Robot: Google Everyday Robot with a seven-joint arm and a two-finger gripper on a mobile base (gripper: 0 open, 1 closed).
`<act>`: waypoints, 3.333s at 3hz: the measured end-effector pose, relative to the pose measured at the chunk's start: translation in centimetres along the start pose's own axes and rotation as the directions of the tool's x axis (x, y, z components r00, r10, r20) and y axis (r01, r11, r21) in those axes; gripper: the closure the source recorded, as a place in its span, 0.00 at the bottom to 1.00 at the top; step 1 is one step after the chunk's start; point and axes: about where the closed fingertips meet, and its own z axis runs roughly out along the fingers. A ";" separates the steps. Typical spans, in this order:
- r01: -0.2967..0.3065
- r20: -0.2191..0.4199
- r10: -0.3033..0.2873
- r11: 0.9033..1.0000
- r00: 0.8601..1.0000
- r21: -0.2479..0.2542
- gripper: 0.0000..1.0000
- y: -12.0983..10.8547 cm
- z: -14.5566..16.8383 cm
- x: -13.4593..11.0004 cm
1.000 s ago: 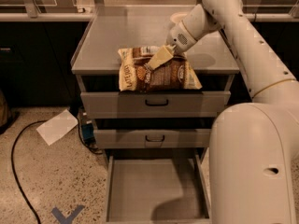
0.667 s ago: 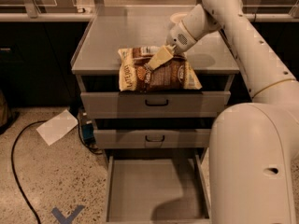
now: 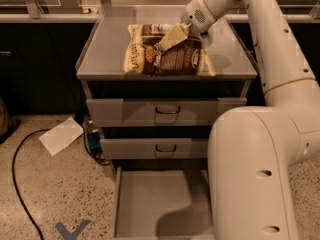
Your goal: Pick brown chip bag from bottom drawer and place on counter
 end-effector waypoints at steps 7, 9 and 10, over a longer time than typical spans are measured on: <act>0.199 0.020 -0.209 0.950 0.978 0.239 0.58 -8.4 3.6 -3.1; 0.199 0.020 -0.209 0.950 0.978 0.239 0.12 -8.4 3.6 -3.1; 0.199 0.020 -0.209 0.950 0.978 0.239 0.00 -8.4 3.6 -3.1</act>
Offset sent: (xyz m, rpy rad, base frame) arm 0.1228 -0.0075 0.0713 -0.0927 -0.4481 0.0175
